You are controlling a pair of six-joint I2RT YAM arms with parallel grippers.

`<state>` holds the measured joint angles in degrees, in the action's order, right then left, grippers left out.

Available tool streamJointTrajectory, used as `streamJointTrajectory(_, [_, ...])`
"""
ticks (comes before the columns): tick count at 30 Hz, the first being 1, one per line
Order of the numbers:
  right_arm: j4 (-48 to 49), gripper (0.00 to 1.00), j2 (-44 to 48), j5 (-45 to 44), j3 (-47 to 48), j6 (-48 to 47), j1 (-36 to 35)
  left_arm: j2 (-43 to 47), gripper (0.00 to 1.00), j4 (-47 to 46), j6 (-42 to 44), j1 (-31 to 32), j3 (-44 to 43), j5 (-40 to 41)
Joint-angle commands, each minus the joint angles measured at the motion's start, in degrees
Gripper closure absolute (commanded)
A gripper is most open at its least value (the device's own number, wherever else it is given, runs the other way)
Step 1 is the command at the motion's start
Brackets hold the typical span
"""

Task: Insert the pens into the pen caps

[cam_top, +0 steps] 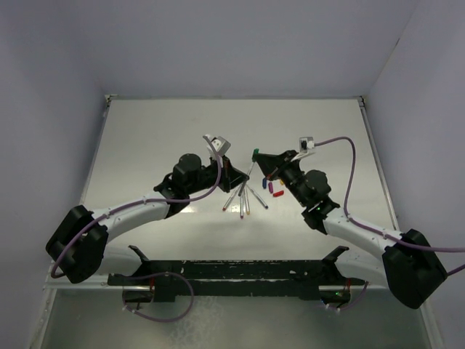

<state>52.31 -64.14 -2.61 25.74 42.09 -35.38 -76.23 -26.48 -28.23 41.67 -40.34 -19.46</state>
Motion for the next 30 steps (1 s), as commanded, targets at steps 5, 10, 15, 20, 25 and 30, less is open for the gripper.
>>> streamJointTrajectory(5, [6.60,1.00,-1.34,5.01,-0.28,2.01,-0.31,0.79,1.00,-11.31,-3.54,0.03,2.45,1.39])
streamJointTrajectory(10, [5.56,1.00,-2.40,7.77,0.40,1.91,-0.31,1.30,1.00,-15.69,-4.10,0.02,2.69,3.08])
streamJointTrajectory(15, [5.78,1.00,-4.39,10.85,0.73,1.78,-0.31,0.96,1.00,-21.64,-5.68,-0.08,2.74,4.16])
streamJointTrajectory(20, [4.72,1.00,-6.35,13.77,1.55,1.00,-0.35,1.00,1.00,-23.09,-5.76,-0.35,1.62,5.39])
streamJointTrajectory(25, [-1.91,1.00,-7.03,13.40,2.98,-1.52,-0.72,2.43,1.00,-21.76,-4.67,-1.51,0.73,7.62])
streamJointTrajectory(30, [-6.50,1.00,-7.43,12.19,3.39,-3.47,-1.75,3.01,1.00,-21.71,-3.68,-2.47,-0.19,9.66])
